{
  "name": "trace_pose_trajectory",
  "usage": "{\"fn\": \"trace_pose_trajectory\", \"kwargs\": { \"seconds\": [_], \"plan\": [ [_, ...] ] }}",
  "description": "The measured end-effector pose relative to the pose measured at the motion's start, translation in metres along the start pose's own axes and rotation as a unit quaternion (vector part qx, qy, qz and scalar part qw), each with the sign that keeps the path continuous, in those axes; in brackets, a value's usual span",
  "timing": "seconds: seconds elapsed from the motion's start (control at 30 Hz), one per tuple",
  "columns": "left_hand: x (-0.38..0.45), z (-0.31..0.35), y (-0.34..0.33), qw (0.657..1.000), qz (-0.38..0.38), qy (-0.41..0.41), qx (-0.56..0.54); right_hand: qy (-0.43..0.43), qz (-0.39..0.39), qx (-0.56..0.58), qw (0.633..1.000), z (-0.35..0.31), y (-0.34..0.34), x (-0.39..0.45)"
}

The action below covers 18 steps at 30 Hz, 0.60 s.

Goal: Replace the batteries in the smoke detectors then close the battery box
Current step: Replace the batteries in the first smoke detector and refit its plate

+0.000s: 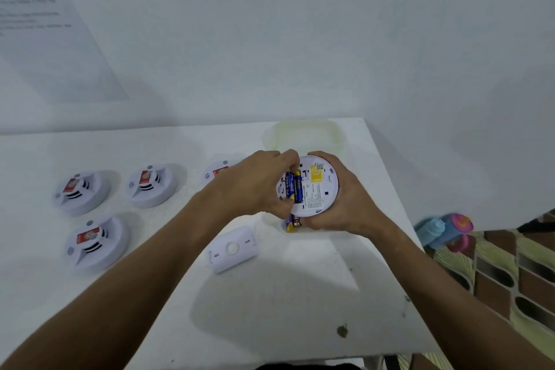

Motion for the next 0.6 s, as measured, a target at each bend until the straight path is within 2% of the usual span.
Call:
{"fn": "trace_pose_trajectory", "kwargs": {
  "seconds": [0.13,0.3,0.47,0.6],
  "plan": [
    [0.013,0.01,-0.004,1.0,0.016,0.0,0.012,0.003,-0.006,0.013,1.0,0.007,0.018,0.005],
    [0.019,0.019,-0.006,0.997,0.074,0.004,0.02,0.013,-0.006,0.033,0.999,0.016,0.037,0.011],
    [0.022,0.028,-0.017,0.993,0.103,-0.051,-0.007,0.015,-0.008,0.049,0.999,0.016,0.052,0.013],
    [0.032,0.028,-0.013,0.991,0.096,0.005,-0.095,0.005,-0.015,0.042,0.999,0.026,0.065,0.014]
  ]
}}
Point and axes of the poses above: each hand's wrist, its own x-axis towards the middle knuckle, its own y-axis out of the back of the hand, z = x × y, the point moved 3 cm from there along x, towards the middle knuckle, and after that the axes turned 4 degrees about x, right-handed, at the moved point
